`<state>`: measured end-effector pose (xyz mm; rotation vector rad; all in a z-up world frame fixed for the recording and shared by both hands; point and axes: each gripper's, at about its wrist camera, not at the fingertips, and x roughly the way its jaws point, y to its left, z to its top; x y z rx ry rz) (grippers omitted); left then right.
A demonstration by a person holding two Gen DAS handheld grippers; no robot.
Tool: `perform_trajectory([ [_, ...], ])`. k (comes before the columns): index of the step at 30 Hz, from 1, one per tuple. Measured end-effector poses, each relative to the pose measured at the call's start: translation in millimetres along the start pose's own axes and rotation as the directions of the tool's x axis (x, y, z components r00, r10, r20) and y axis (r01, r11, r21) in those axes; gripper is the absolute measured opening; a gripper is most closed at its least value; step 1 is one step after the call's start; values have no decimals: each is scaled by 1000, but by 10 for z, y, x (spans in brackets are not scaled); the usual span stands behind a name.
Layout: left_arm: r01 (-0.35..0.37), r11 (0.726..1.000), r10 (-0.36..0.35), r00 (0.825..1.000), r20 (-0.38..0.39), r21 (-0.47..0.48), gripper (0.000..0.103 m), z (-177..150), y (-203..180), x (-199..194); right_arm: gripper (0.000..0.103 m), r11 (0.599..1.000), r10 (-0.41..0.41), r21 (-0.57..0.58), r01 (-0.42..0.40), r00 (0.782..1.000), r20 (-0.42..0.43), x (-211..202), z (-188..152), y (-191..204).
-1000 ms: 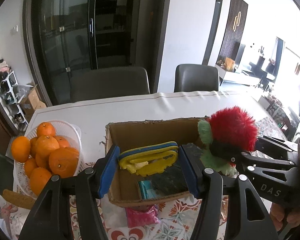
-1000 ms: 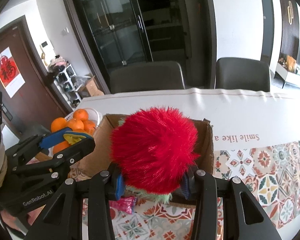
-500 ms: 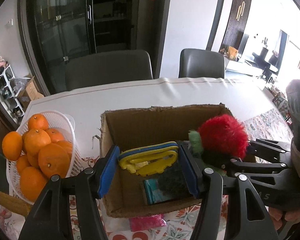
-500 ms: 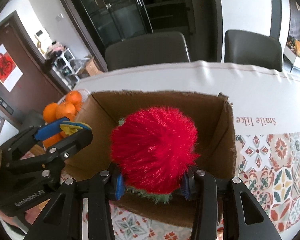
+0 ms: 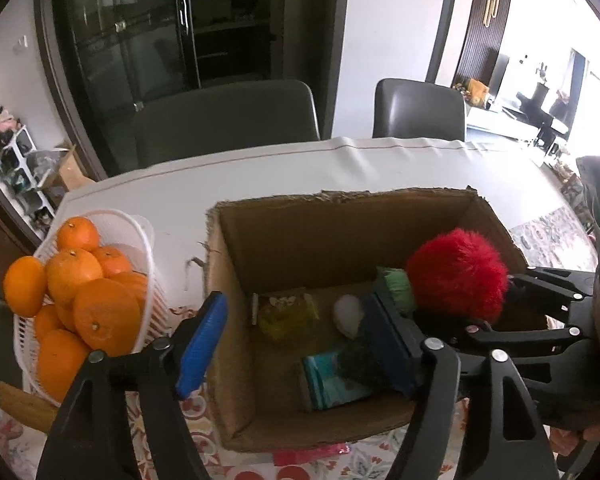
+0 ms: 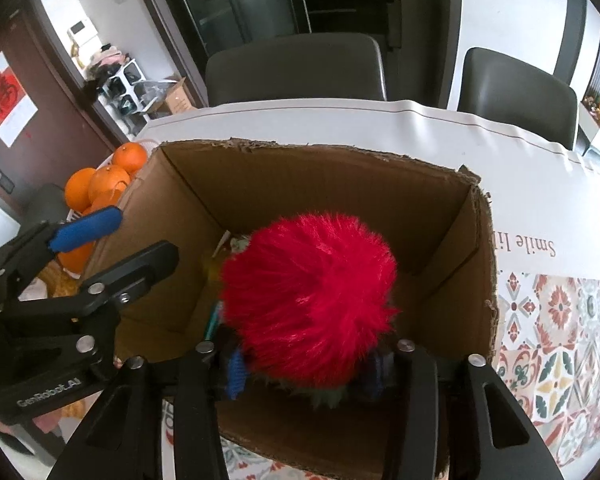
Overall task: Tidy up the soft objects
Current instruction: 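Carry the pompom toy and yellow strap over the box and release both, then withdraw both tools from the box toward the copper biscuit packet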
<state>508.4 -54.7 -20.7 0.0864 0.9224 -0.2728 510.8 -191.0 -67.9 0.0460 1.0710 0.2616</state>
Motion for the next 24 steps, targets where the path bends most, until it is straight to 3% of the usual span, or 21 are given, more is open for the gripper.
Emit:
perform_trajectory([
  [2, 3, 1000, -3, 1000, 10, -6, 75, -9, 28, -80, 53, 1000, 7, -1, -7, 1000, -2, -16, -12, 1],
  [7, -80, 997, 80, 994, 75, -2, 94, -36, 70, -322, 69, 1000, 1, -1, -1, 1000, 26, -122, -34, 13],
  [17, -134, 991, 134, 978, 159, -15, 101, -177, 114, -830, 73, 995, -92, -5, 95, 979, 183, -712, -159, 181],
  [24, -159, 987, 159, 969, 190, -18, 103, -331, 23, -1059, 73, 991, -136, 13, 137, 966, 220, -1014, -340, 214],
])
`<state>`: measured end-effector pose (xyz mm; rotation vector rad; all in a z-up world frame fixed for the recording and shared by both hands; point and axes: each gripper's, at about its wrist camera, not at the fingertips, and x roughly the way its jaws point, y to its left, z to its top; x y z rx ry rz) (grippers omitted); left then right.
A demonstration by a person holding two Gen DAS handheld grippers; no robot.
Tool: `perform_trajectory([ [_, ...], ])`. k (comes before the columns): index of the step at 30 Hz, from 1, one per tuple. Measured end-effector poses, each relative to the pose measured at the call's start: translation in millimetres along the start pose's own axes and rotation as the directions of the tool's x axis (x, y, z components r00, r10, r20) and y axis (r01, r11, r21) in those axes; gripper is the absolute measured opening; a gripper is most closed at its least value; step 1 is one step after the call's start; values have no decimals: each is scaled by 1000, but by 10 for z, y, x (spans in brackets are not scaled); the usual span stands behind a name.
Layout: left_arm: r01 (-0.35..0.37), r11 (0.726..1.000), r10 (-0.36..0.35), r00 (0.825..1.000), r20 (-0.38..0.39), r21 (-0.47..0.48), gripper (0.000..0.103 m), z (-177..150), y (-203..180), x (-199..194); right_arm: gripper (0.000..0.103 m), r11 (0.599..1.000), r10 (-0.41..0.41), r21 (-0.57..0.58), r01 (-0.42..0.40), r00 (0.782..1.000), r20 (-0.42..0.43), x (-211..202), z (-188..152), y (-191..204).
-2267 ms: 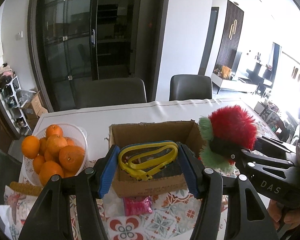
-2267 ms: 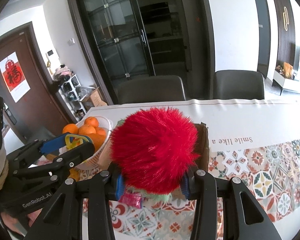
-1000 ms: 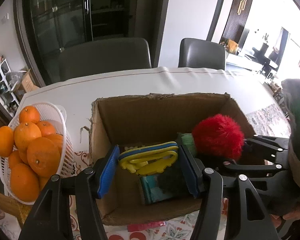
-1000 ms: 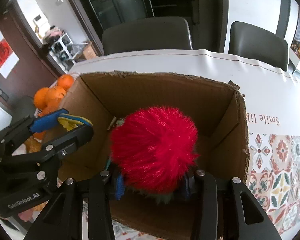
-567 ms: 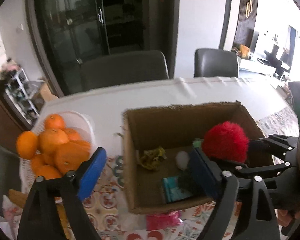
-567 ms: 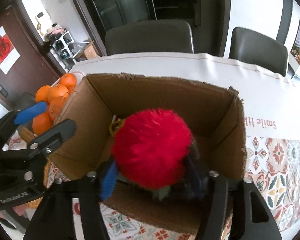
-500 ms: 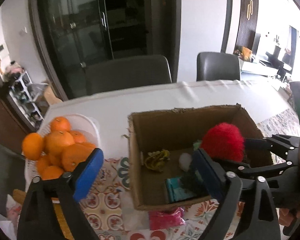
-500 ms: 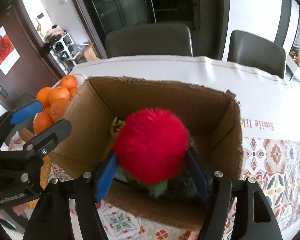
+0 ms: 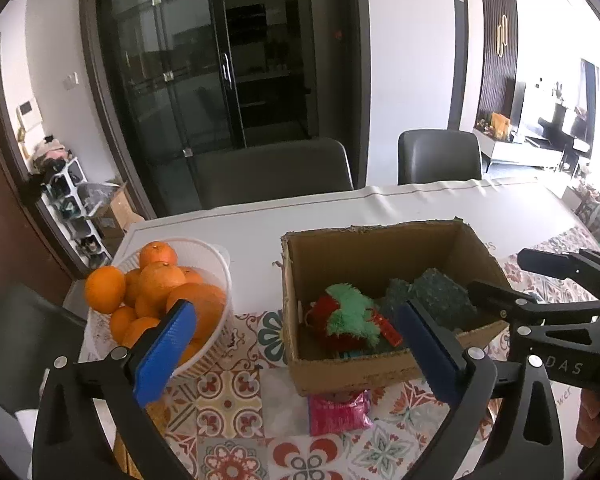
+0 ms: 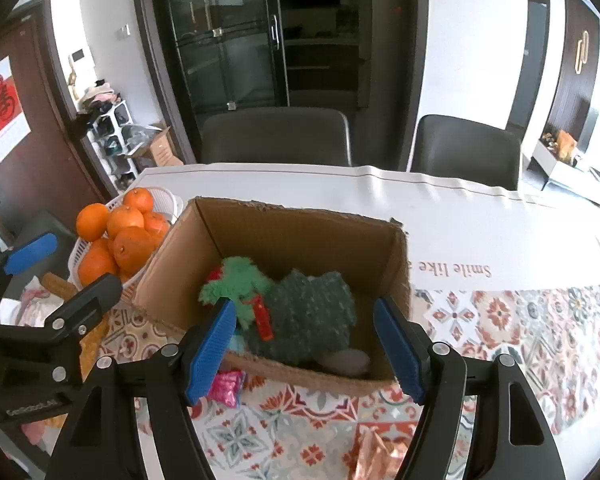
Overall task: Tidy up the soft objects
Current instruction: 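Withdraw both tools from the box toward the copper biscuit packet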
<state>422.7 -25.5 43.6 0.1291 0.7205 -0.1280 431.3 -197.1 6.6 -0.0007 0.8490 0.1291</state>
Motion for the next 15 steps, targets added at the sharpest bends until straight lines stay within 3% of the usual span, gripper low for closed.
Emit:
perform_trajectory([
  [5, -17, 1000, 17, 1000, 14, 8, 103, -108, -77, -204, 73, 1000, -9, 19, 8, 1000, 8, -183, -154, -46],
  [15, -41, 998, 40, 999, 38, 41, 103, -390, -336, -437, 85, 997, -53, 65, 52, 998, 19, -413, -498, -203],
])
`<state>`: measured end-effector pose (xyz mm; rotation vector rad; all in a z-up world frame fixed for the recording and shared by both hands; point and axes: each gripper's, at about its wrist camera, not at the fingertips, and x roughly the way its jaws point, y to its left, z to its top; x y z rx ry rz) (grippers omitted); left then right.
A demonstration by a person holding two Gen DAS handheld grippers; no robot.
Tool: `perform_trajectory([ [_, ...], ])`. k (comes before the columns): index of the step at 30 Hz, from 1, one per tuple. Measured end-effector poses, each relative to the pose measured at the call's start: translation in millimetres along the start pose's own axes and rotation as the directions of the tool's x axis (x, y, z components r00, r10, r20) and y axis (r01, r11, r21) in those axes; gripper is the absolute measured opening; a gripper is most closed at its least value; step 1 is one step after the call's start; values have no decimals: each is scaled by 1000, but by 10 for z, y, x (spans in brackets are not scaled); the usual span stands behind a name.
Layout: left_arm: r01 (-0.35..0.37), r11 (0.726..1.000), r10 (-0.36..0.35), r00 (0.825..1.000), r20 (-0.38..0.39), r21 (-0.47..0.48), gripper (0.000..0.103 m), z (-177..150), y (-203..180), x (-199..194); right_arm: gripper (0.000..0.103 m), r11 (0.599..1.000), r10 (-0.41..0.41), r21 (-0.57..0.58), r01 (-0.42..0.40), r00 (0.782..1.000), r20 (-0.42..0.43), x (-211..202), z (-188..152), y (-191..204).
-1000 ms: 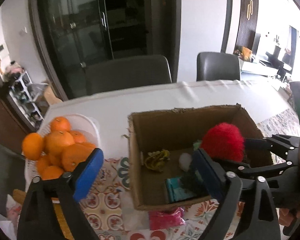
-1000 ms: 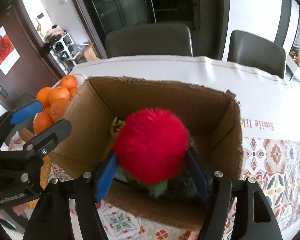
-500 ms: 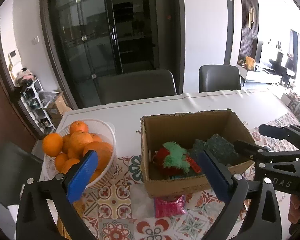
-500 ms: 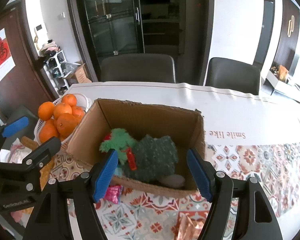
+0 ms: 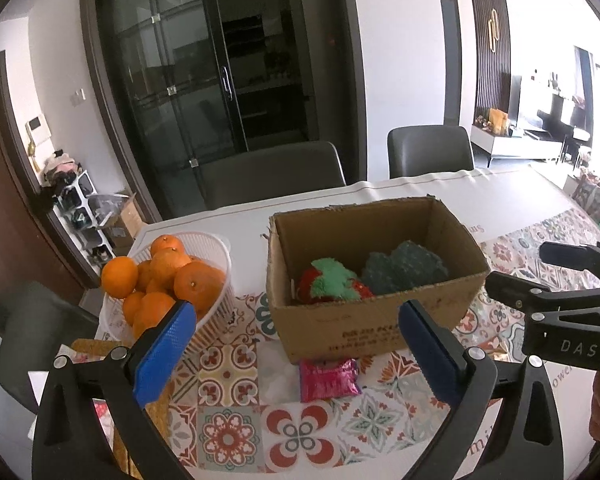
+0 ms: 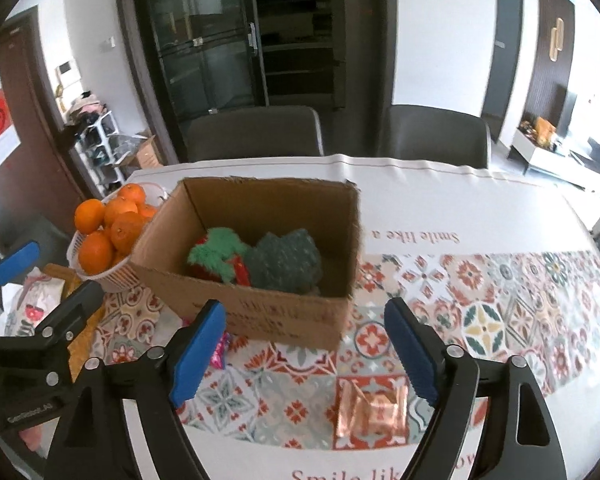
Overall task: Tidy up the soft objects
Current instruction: 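Withdraw both tools from the box toward the copper biscuit packet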
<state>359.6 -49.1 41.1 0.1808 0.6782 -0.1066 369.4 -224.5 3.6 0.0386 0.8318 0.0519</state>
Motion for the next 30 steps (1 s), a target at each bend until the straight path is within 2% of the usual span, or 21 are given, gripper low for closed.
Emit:
perform_trajectory([
  [9, -61, 998, 61, 998, 30, 0, 103, -357, -82, -26, 89, 994, -88, 65, 83, 994, 68, -95, -430, -127],
  [14, -47, 998, 48, 999, 22, -48, 103, -599, -70, 40, 89, 981, -171, 112, 157, 977, 128, -109, -684, -139],
  [19, -40, 995, 44, 998, 46, -92, 103, -803, -52, 71, 91, 973, -193, 158, 167, 967, 168, -101, -893, -143],
  [23, -22, 993, 29, 998, 61, -120, 103, -978, -51, 120, 92, 963, -237, 173, 206, 953, 188, -60, -1049, -124],
  [25, -5, 990, 13, 998, 57, -139, 103, -1040, -46, 148, 92, 965, -224, 183, 190, 955, 195, -26, -1115, -124],
  [30, -9, 988, 16, 999, 43, -154, 103, -1242, -49, 232, 93, 951, -271, 206, 230, 941, 203, 43, -1296, -114],
])
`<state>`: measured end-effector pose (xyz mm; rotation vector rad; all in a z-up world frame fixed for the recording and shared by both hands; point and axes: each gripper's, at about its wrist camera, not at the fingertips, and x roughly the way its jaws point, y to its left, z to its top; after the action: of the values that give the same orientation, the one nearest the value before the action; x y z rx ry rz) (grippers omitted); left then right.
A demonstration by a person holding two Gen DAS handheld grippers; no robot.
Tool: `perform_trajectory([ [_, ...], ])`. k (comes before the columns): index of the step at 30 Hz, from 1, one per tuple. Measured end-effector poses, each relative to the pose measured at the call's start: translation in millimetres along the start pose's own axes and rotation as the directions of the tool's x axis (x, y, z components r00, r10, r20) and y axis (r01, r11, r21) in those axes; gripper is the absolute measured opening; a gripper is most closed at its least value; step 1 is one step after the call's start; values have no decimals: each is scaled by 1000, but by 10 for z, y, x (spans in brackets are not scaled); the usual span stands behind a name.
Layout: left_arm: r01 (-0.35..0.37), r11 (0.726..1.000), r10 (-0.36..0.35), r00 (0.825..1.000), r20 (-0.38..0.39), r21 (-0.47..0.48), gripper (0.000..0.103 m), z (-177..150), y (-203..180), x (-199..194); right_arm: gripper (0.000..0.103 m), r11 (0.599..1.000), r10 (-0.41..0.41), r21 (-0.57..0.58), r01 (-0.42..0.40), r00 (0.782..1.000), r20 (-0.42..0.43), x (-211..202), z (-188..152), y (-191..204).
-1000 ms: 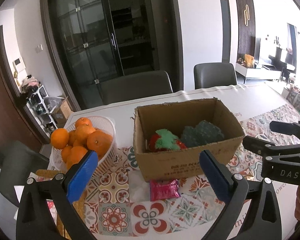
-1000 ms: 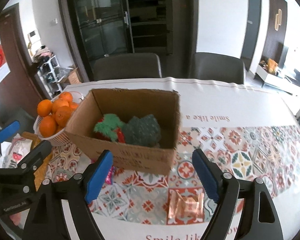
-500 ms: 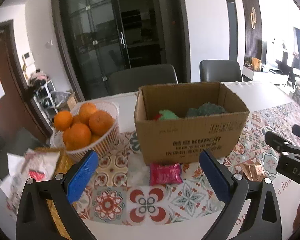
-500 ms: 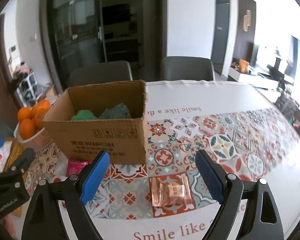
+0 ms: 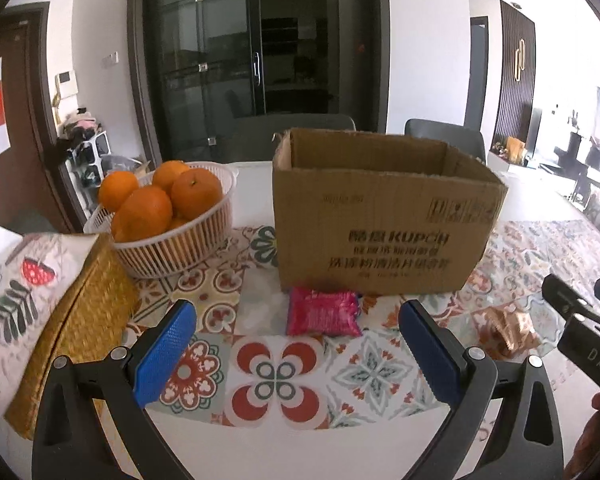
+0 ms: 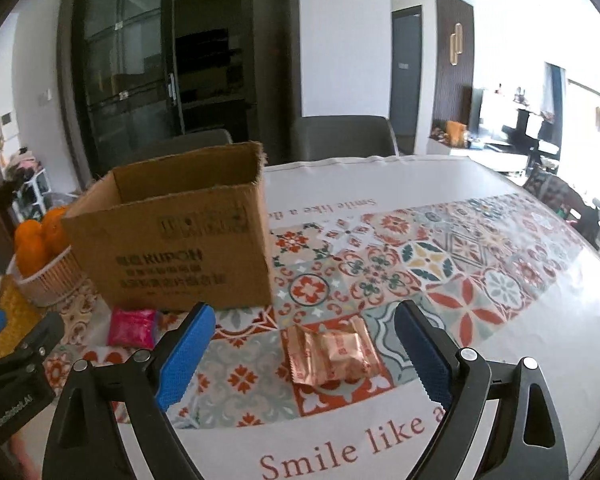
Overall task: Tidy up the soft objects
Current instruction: 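Withdraw both tools from the box toward the copper biscuit packet, then grasp the copper biscuit packet with the right tool while the left tool grasps the pink snack packet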
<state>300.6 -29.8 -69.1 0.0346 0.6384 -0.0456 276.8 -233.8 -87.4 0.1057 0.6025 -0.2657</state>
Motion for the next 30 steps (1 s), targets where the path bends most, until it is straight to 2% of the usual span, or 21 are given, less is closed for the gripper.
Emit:
perform_trajectory([
  [6, 20, 1000, -20, 1000, -18, -3, 103, -126, -15, 135, 93, 1000, -3, 17, 3, 1000, -21, 102, -187, -14],
  [8, 16, 1000, -15, 1000, -26, 14, 103, -165, -46, 200, 93, 999, 19, 27, -18, 999, -44, 169, -235, -37],
  [13, 30, 999, -29, 997, -74, 15, 103, -185, -105, 447, 93, 999, 16, 45, -11, 993, -120, 429, -297, -72],
  [17, 36, 999, -33, 994, -108, 20, 103, -182, -146, 651, 93, 999, 1, 35, 5, 982, -190, 636, -335, -53],
  [25, 34, 998, -28, 990, -135, 43, 103, -155, -227, 961, 93, 999, -48, 6, 51, 963, -264, 915, -366, -34],
  [30, 52, 997, -43, 985, -169, 51, 103, -128, -278, 1161, 93, 999, -50, -13, 49, 946, -321, 1118, -394, -26],
])
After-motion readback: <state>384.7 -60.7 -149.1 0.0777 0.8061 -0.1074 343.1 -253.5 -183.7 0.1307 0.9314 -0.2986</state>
